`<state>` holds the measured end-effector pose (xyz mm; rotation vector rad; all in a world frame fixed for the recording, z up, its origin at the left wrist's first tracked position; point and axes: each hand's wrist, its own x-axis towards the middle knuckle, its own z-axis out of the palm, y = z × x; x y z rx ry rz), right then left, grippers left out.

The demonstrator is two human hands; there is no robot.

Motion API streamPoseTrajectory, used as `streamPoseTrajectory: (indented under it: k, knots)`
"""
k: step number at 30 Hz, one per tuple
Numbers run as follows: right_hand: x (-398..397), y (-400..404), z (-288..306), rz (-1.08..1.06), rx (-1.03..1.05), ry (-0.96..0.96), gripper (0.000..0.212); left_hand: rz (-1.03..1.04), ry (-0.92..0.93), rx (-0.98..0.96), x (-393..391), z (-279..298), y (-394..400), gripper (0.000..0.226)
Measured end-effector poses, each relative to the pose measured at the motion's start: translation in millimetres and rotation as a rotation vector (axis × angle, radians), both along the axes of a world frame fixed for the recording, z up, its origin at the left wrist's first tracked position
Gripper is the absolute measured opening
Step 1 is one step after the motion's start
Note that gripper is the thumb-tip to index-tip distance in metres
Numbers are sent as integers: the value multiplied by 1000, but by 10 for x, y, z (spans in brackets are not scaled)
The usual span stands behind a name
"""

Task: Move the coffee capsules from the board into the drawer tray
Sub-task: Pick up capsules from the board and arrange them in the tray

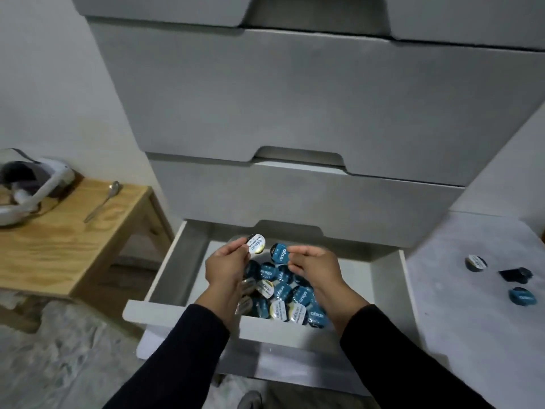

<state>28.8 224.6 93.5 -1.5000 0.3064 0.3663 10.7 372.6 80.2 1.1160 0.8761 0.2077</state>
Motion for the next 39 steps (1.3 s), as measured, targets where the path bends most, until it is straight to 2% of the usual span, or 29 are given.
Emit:
streamPoseTrajectory:
  k: [9,16,21,34,39]
  knots:
    - [188,405,-263,-103,-19,156,19,-104,145,30,107,-94,372,20]
    - [341,479,-344,-110,-55,165,18,-119,229,73,165,-114,381,11]
    - [471,492,-458,-42,-98,170,18,-108,279,130,235,-123,369,17]
    - [628,493,-661,107,-190,176,16,-136,309,450,323,-221,312,12]
    - [634,487,-636,144,-210,151,17,-187,313,577,341,-188,390,18]
